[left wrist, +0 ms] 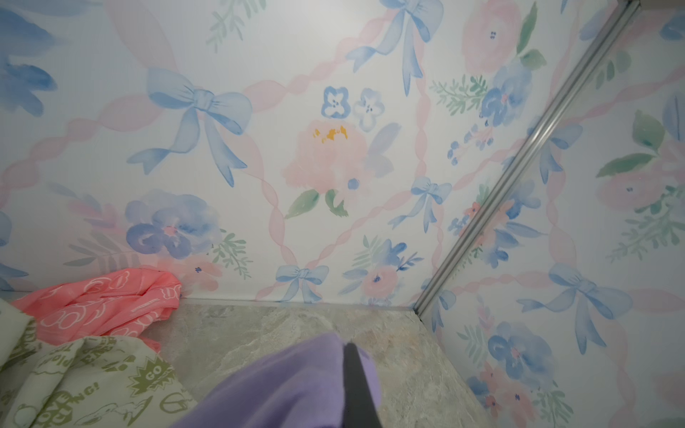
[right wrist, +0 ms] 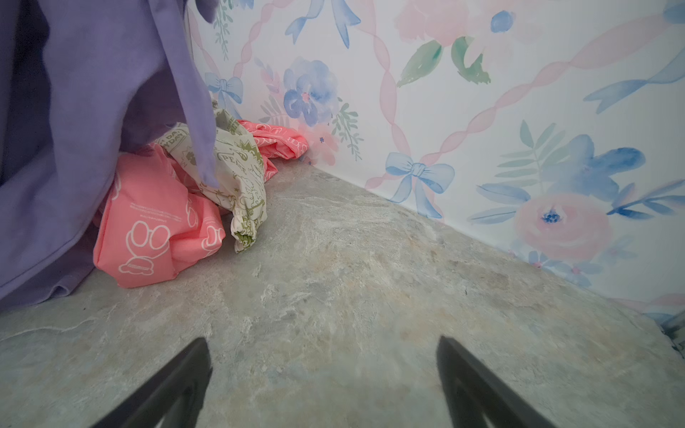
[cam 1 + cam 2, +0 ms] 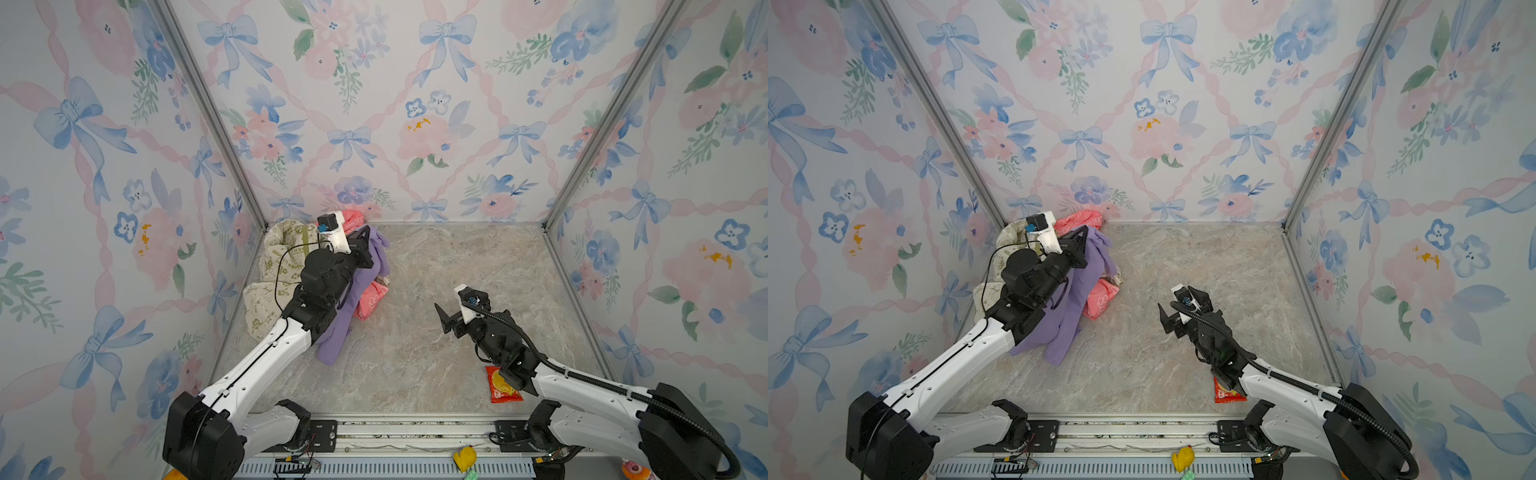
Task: Pick out a specific cloth from the pile
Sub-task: 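Lower the lavender cloth onto the table in front of the pile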
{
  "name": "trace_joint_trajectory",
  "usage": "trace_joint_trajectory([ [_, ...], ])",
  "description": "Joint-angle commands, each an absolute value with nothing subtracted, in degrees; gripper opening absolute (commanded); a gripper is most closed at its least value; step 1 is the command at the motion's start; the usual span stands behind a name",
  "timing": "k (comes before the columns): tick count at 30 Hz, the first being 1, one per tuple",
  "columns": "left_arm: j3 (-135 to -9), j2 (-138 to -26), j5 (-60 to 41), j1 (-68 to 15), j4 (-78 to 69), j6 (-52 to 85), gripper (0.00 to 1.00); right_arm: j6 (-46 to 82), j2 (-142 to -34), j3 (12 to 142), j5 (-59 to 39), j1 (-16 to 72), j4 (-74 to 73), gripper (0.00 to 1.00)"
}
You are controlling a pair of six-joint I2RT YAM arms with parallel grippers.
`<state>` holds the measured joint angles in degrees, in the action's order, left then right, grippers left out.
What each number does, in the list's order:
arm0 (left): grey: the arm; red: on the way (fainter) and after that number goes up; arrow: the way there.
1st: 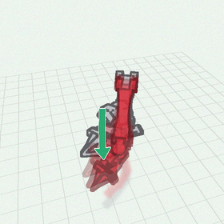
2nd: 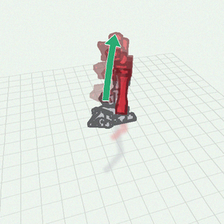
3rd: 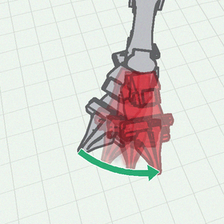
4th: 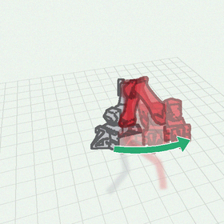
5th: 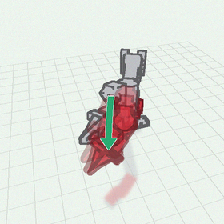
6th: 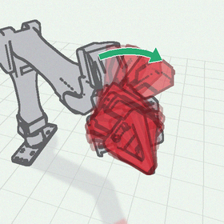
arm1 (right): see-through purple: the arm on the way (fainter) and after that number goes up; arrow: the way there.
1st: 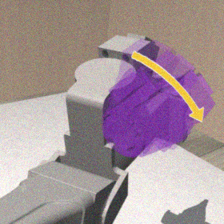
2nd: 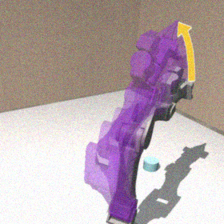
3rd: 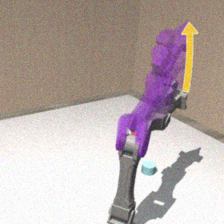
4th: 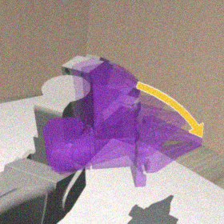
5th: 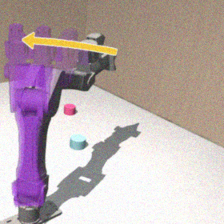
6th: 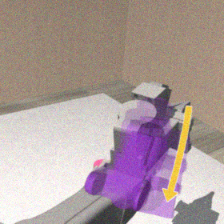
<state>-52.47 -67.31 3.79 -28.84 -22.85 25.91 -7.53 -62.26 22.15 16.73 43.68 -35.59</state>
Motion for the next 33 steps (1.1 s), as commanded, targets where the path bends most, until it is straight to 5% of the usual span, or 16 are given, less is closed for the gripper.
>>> trace_joint_trajectory([
  [1, -50.0, -69.4, -4.7, -31.8, -24.9, 18.7, 0.0, -7.2, -62.0, 23.0, 16.6, 44.5, -35.9, 0.97],
  [4, -48.4, -71.6, -4.4, -34.3, -21.6, 16.1, 0.15, -7.3, -61.6, 22.8, 17.5, 44.5, -36.1, 0.97],
  [8, -50.3, -74.5, 3.7, -38.0, -11.2, 10.7, 0.52, -7.4, -60.8, 22.3, 18.2, 44.5, -36.4, 0.97],
  [16, -44.5, -67.3, 17.1, -39.6, -9.1, 12.1, 0.94, -7.4, -61.5, 22.5, 18.0, 44.5, -36.3, 0.97],
  [27, -30.4, -49.8, 42.9, -37.9, -6.2, 30.0, 0.98, -7.1, -61.8, 22.7, 17.7, 44.6, -36.2, 0.97],
  [33, -28.7, -47.1, 38.9, -31.6, 1.3, 39.1, 0.93, -7.1, -61.5, 22.8, 17.7, 44.6, -35.9, 0.97],
])
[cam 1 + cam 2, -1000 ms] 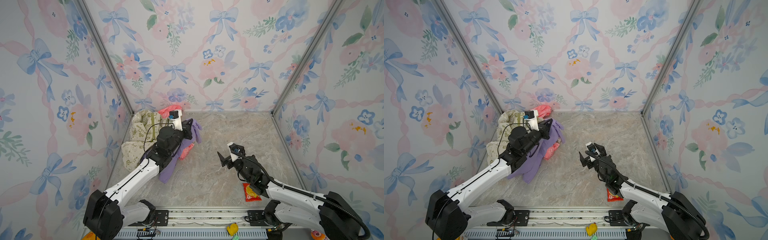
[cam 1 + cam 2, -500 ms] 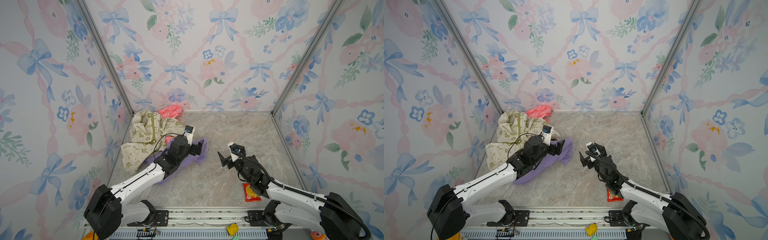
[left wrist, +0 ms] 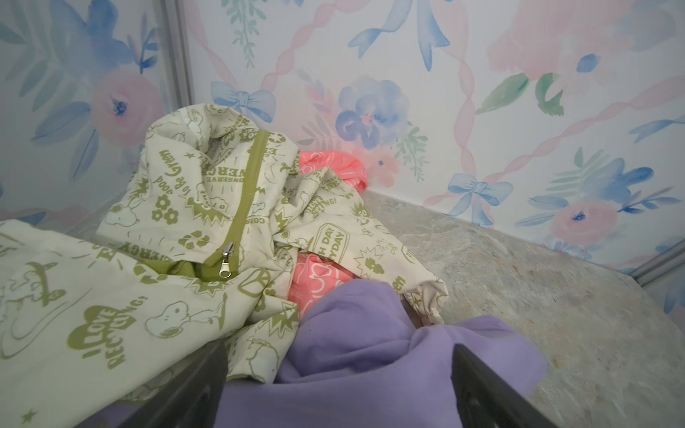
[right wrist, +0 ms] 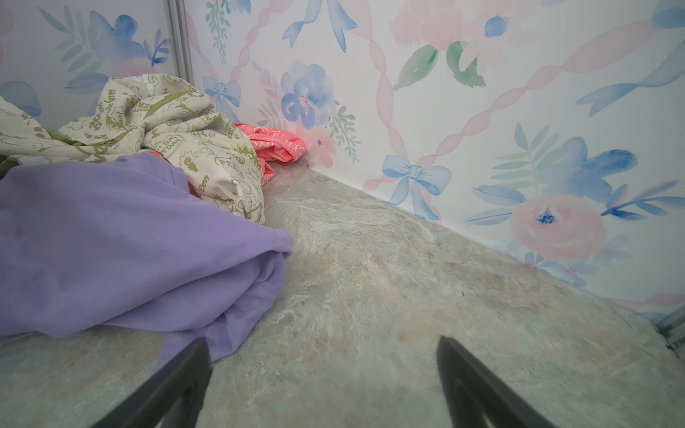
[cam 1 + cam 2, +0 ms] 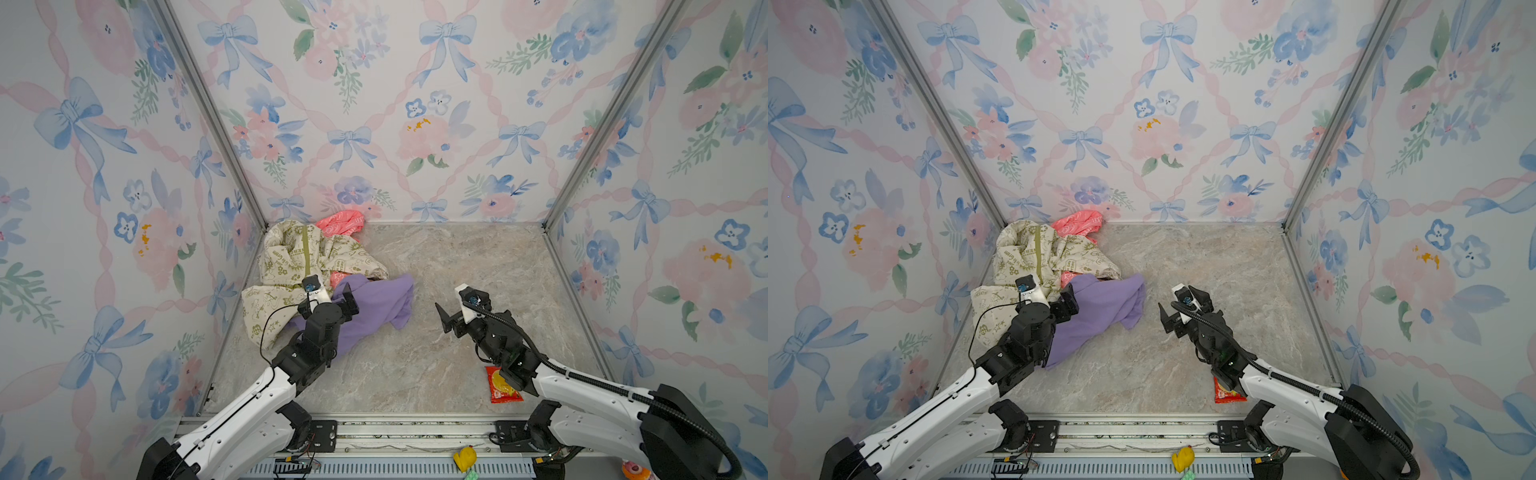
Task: Pick out a specific cloth from the pile
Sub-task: 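Lower the lavender cloth onto the table in front of the pile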
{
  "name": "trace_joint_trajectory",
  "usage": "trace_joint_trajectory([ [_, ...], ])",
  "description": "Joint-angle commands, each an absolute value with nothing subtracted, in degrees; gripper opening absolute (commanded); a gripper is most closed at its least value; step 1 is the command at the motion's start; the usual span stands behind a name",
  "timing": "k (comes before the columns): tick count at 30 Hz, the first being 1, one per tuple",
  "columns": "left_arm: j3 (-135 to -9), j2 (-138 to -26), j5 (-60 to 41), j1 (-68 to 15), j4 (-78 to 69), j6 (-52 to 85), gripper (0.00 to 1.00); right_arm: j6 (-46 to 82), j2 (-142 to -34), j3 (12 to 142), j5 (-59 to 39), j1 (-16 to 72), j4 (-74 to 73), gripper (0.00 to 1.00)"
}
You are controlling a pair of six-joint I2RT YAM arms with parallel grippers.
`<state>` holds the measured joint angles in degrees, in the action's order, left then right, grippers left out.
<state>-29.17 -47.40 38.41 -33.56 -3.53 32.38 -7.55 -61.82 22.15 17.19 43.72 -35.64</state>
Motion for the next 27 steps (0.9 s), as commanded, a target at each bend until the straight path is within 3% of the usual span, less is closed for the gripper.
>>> trace_joint_trajectory([
  [1, -28.7, -47.3, 37.9, -31.2, 1.8, 39.1, 0.93, -7.1, -61.5, 22.7, 17.7, 44.6, -35.9, 0.97],
  [7, -29.5, -51.8, 31.4, -31.0, 2.4, 34.7, 0.9, -7.1, -62.0, 22.9, 17.6, 44.6, -36.0, 0.97],
  [15, -31.7, -59.4, 30.6, -31.0, 3.5, 33.3, 0.85, -7.2, -62.1, 23.0, 17.7, 44.6, -35.7, 0.97],
  [23, -33.6, -67.1, 30.7, -31.0, 2.4, 34.4, 0.58, -7.2, -62.2, 23.2, 17.6, 44.6, -35.4, 0.97],
  [27, -35.0, -70.1, 29.4, -31.1, 1.6, 34.5, 0.26, -7.3, -62.4, 23.3, 17.7, 44.6, -35.4, 0.97],
])
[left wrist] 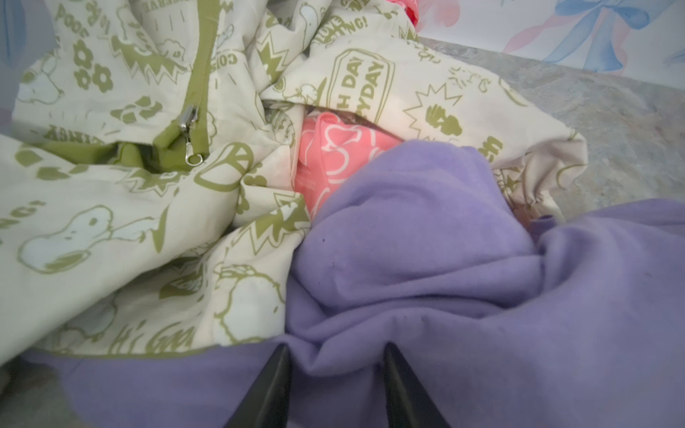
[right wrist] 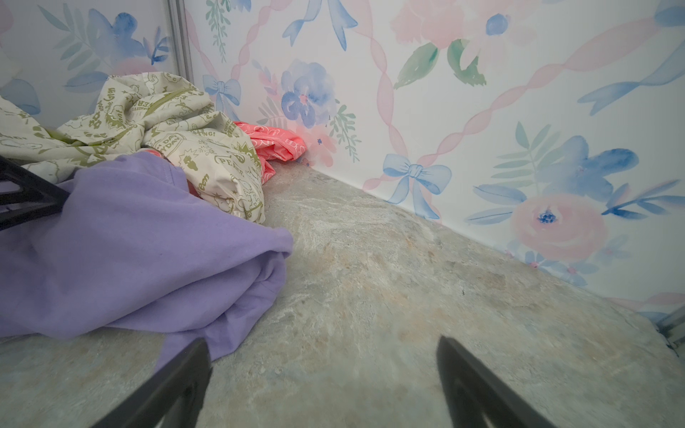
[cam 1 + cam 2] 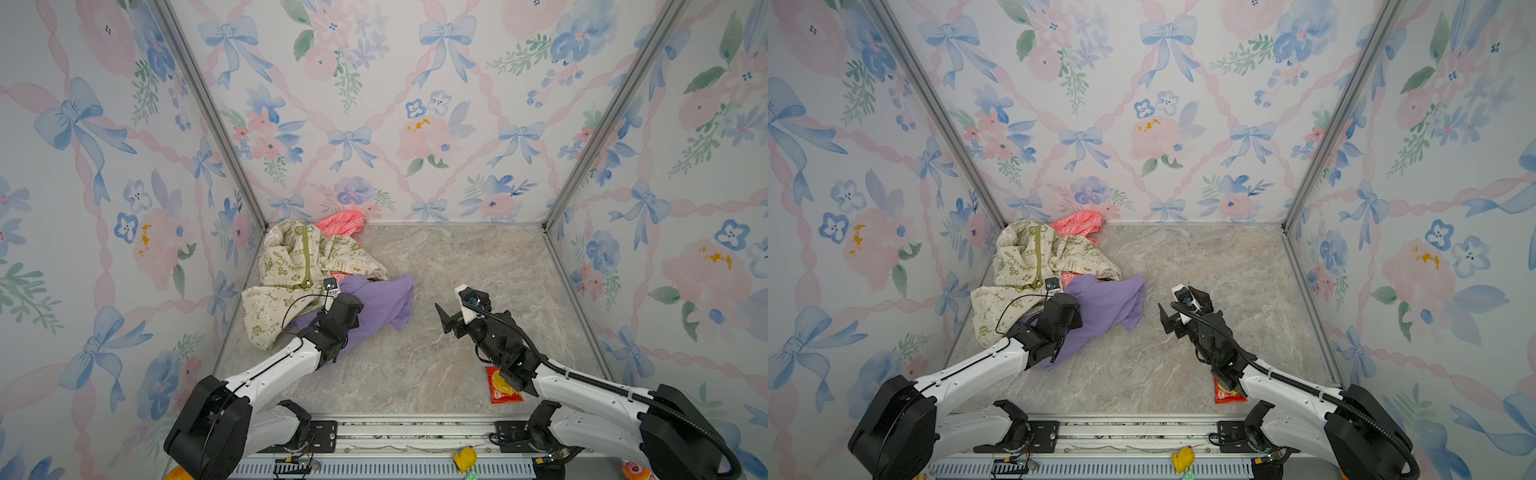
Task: Pick out a specific cloth from the pile
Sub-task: 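Lower the lavender cloth onto the table in front of the pile, then move the right gripper to the lavender cloth held by the left gripper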
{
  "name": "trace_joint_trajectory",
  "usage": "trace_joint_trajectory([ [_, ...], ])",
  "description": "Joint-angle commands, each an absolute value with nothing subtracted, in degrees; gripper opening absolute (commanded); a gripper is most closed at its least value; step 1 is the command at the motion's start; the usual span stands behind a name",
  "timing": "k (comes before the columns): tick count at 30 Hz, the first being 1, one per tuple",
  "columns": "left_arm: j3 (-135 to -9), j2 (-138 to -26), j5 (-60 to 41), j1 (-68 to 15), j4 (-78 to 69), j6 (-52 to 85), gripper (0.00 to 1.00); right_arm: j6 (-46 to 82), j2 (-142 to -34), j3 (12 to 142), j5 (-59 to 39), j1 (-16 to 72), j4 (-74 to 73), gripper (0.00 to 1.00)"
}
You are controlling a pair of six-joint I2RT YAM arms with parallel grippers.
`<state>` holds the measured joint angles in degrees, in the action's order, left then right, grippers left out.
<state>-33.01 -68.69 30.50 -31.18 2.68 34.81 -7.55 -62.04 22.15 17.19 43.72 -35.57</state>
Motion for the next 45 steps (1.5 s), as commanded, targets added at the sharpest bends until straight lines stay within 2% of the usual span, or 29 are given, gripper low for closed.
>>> trace_joint_trajectory([
  [1, -35.2, -70.3, 29.3, -31.1, 1.5, 34.5, 0.2, -7.3, -62.4, 23.3, 17.6, 44.6, -35.3, 0.97],
  [2, -35.2, -70.4, 29.2, -31.1, 1.3, 34.6, 0.13, -7.3, -62.3, 23.3, 17.7, 44.6, -35.3, 0.97],
  [3, -35.5, -70.3, 29.2, -31.2, 1.2, 34.6, 0.1, -7.3, -62.4, 23.4, 17.7, 44.6, -35.3, 0.97],
  [10, -34.7, -64.0, 28.5, -31.3, -1.0, 34.8, 0.01, -7.4, -62.1, 23.4, 17.7, 44.6, -35.1, 0.97],
  [17, -28.0, -50.7, 20.8, -31.4, -16.1, 34.0, 0.0, -7.3, -62.4, 23.4, 17.3, 44.7, -35.3, 0.97],
  [22, -26.5, -46.2, 16.4, -31.4, -20.7, 32.1, 0.0, -7.3, -62.9, 23.7, 15.7, 44.7, -35.0, 0.97],
  [25, -27.0, -45.8, 12.0, -31.4, -21.0, 30.5, 0.0, -7.2, -63.3, 24.1, 13.2, 44.8, -34.8, 0.97],
  [30, -26.2, -47.0, -2.4, -31.4, -26.0, 25.9, 0.0, -7.0, -64.0, 24.1, 5.4, 44.7, -35.8, 0.97],
  [36, -26.5, -51.3, -11.3, -31.9, -26.6, 22.6, 0.0, -6.7, -67.5, 24.2, -4.5, 44.9, -39.3, 0.97],
  [45, -27.7, -58.5, -21.0, -37.1, -27.7, 17.1, 0.0, -7.0, -71.9, 24.8, -7.8, 47.4, -43.0, 0.97],
])
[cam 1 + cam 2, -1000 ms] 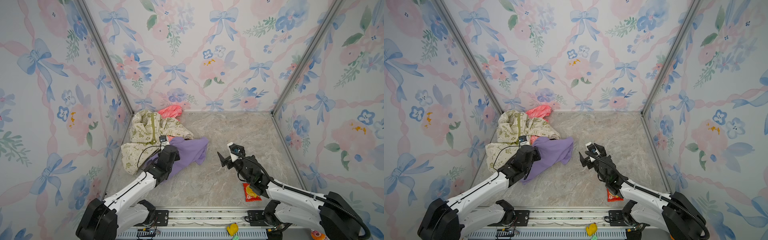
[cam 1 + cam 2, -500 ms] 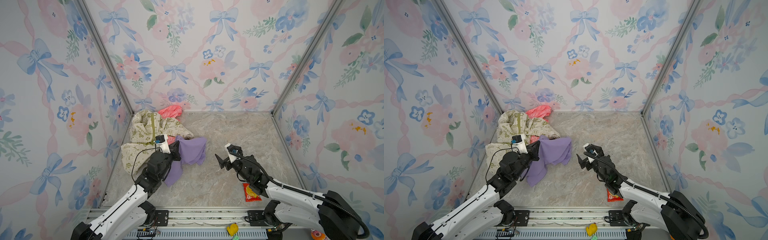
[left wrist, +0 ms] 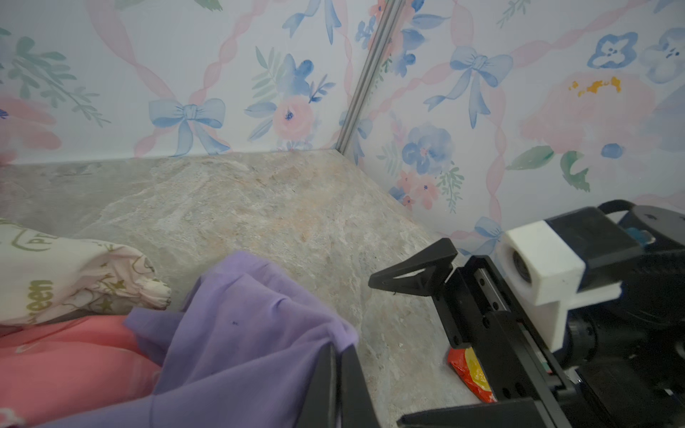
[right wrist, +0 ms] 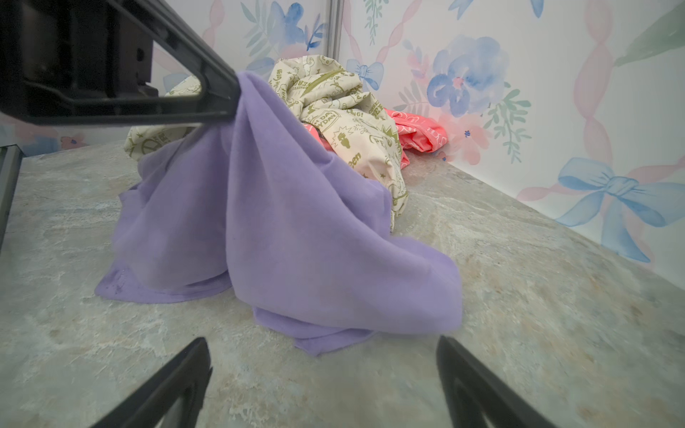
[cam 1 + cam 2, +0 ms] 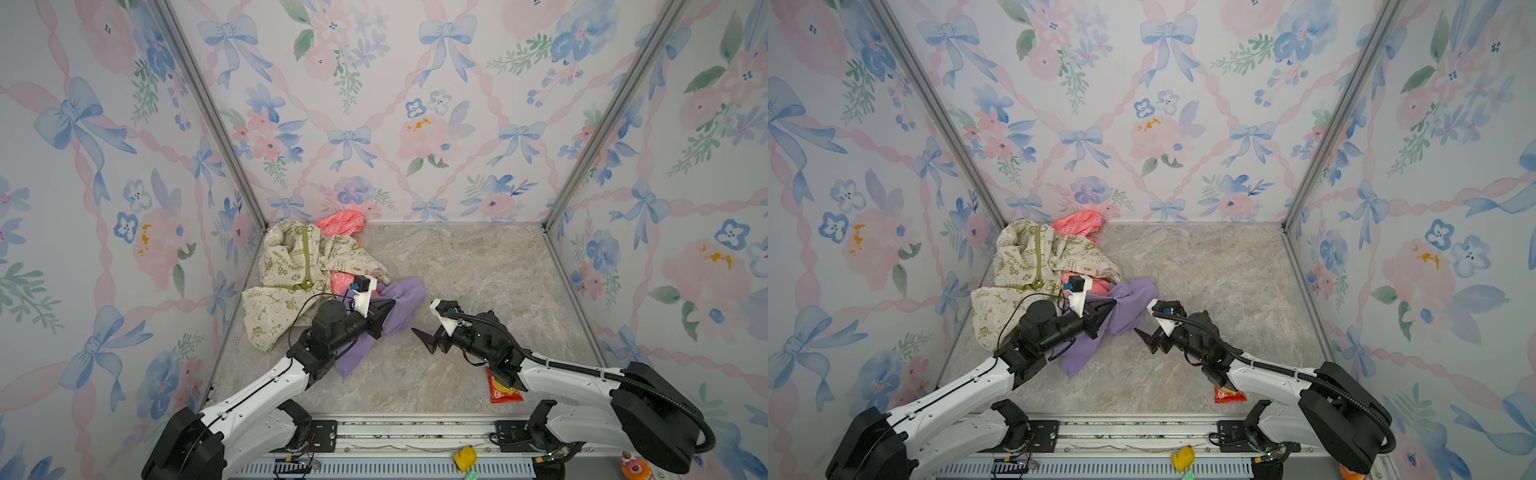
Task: Pick out a specific cloth from the pile
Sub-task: 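Move the right gripper to the lavender cloth held by the left gripper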
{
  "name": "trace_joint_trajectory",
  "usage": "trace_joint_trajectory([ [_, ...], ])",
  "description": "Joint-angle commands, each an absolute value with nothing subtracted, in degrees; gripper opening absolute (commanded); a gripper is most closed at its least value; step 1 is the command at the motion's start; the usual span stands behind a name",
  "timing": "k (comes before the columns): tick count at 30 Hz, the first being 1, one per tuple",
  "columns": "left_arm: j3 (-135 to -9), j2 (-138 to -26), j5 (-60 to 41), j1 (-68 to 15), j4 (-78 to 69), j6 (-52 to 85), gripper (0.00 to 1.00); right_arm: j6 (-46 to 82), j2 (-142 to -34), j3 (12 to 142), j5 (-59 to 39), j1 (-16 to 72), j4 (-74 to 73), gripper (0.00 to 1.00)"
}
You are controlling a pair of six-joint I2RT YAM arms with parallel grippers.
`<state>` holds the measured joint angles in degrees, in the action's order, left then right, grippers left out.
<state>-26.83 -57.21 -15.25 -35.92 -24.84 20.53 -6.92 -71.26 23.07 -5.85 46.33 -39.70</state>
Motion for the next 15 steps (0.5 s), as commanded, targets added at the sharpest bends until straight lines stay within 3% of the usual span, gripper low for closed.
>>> trace_joint_trajectory([
  [1, -27.9, -59.3, -22.0, -37.5, -27.6, 16.6, 0.0, -7.2, -72.0, 24.8, -7.8, 47.5, -43.3, 0.97],
  [7, -29.1, -62.7, -25.3, -39.4, -27.7, 14.7, 0.0, -8.2, -71.4, 24.1, -7.4, 47.9, -44.0, 0.99],
  [11, -29.5, -63.5, -26.3, -39.9, -27.6, 14.5, 0.0, -9.3, -70.9, 24.5, -8.1, 47.8, -42.4, 0.81],
  [15, -29.8, -63.6, -25.7, -40.1, -27.6, 14.5, 0.0, -9.4, -71.2, 25.0, -8.5, 47.9, -41.4, 0.78],
])
